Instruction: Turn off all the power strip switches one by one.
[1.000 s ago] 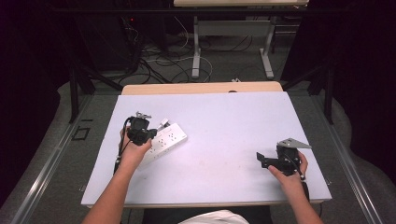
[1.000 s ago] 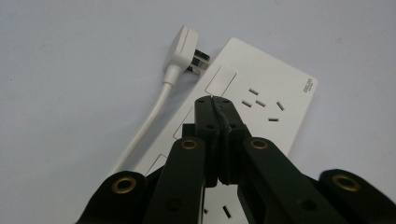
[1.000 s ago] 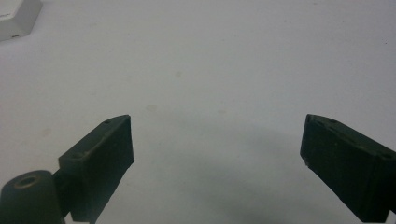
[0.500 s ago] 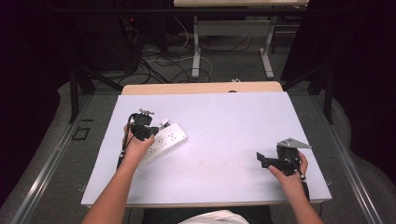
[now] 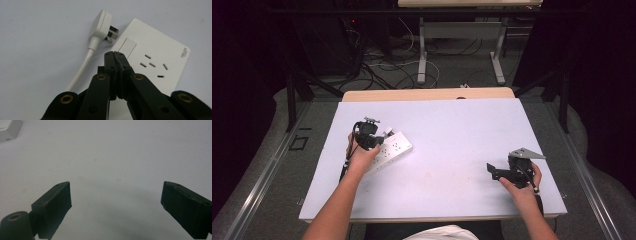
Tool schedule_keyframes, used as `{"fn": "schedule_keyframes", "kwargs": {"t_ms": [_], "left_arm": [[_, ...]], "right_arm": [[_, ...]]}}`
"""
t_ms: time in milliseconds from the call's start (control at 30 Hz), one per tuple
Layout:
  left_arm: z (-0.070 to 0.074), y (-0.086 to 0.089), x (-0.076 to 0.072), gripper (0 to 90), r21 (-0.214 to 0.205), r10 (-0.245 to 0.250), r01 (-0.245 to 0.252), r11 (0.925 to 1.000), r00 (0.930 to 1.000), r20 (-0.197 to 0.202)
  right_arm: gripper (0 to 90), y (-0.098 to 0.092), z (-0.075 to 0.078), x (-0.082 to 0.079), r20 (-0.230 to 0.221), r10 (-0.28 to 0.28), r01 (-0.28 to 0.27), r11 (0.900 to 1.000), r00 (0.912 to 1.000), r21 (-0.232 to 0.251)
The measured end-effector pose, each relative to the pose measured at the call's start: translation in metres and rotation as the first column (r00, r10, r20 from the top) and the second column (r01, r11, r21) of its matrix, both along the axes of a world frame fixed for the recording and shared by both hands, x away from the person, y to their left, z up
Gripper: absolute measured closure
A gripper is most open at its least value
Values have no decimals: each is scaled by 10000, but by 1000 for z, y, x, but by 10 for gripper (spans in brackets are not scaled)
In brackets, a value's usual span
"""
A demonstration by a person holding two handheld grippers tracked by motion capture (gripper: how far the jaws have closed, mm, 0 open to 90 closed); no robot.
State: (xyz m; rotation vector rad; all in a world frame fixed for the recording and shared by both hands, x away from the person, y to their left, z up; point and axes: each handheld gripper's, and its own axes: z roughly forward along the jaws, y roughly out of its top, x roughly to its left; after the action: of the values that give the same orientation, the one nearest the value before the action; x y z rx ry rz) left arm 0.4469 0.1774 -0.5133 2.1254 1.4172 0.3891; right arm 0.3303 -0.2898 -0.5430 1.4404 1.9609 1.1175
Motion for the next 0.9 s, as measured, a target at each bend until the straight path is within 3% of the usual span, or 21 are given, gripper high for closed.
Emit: {"fn": "schedule_keyframes", "kwargs": {"t_ms": [600, 900], "left_arm": [[-6, -2, 3, 899, 40, 82, -81, 10000, 9999, -130], [-7, -2, 3, 899, 18, 64, -63, 10000, 9999, -142]], "right_arm": [[111, 1, -1, 0, 19, -135, 135, 9999, 9999, -52], [69, 1, -1, 0, -97, 118, -119, 9999, 9999, -59]]}}
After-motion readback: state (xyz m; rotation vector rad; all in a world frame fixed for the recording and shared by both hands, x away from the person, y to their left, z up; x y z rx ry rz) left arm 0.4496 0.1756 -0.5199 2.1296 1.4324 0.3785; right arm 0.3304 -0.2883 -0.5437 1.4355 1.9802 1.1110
